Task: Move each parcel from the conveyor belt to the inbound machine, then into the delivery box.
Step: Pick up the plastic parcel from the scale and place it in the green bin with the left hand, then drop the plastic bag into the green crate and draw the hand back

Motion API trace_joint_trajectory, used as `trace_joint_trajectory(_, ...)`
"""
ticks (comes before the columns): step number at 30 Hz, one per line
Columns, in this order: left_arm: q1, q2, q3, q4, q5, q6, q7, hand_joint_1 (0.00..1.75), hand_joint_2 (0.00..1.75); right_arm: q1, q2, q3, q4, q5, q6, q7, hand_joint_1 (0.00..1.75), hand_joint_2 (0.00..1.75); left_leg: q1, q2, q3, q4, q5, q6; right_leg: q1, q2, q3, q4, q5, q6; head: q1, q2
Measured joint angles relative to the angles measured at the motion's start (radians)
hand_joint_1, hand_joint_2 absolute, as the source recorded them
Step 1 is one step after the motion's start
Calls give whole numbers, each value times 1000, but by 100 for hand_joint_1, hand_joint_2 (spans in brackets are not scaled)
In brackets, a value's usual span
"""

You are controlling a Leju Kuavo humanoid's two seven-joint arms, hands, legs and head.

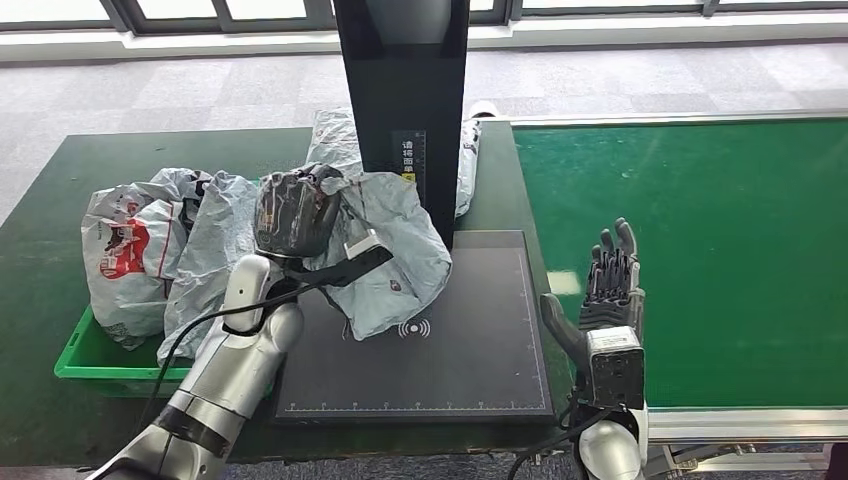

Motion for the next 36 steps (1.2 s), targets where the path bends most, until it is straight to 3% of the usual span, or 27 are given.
trace_joint_trajectory(4,7,7,26,-39,-50,38,23,175,175,0,1,0,-2,-5,0,0,0,175,0,0,0,0,0,0,0,0,0,0,0,0,0,0)
trace_joint_trajectory(9,27,60,131,-96,-256,131,148,175,175,13,1,0,-5,-28,4,-1,0,175,0,3,0,0,0,0,0,3,-1,0,0,0,0,0)
trace_joint_trajectory(15,78,127,343,-83,-361,47,243,175,175,17,0,0,0,-43,24,-2,0,175,1,6,0,-1,0,-2,3,5,-3,1,-1,-1,0,0)
trace_joint_trajectory(21,93,162,392,-35,-363,6,320,175,175,12,0,0,4,-42,30,0,0,175,2,3,-2,-1,0,-2,2,3,-2,1,0,-2,0,0)
trace_joint_trajectory(22,97,172,394,-17,-364,-5,346,157,175,11,-1,0,4,-42,33,1,0,175,2,5,-2,0,0,-2,2,4,-3,0,0,-2,0,0)
trace_joint_trajectory(25,108,198,397,28,-364,-40,392,33,175,13,-3,0,4,-42,40,3,0,175,2,7,-2,0,0,-3,2,7,-5,0,1,-2,0,0)
trace_joint_trajectory(26,107,203,399,43,-363,-71,395,8,175,12,-5,0,5,-42,43,3,0,175,2,6,-3,0,0,-3,2,6,-5,0,1,-2,0,0)
trace_joint_trajectory(30,94,211,419,140,-358,-208,382,0,175,14,-12,0,17,-43,59,4,0,175,1,6,-3,0,0,-3,3,5,-5,0,1,-2,0,0)
trace_joint_trajectory(36,64,197,440,213,-264,-151,274,0,175,31,-20,0,21,-43,60,3,0,175,1,6,-3,0,0,-3,4,6,-5,0,1,-3,0,0)
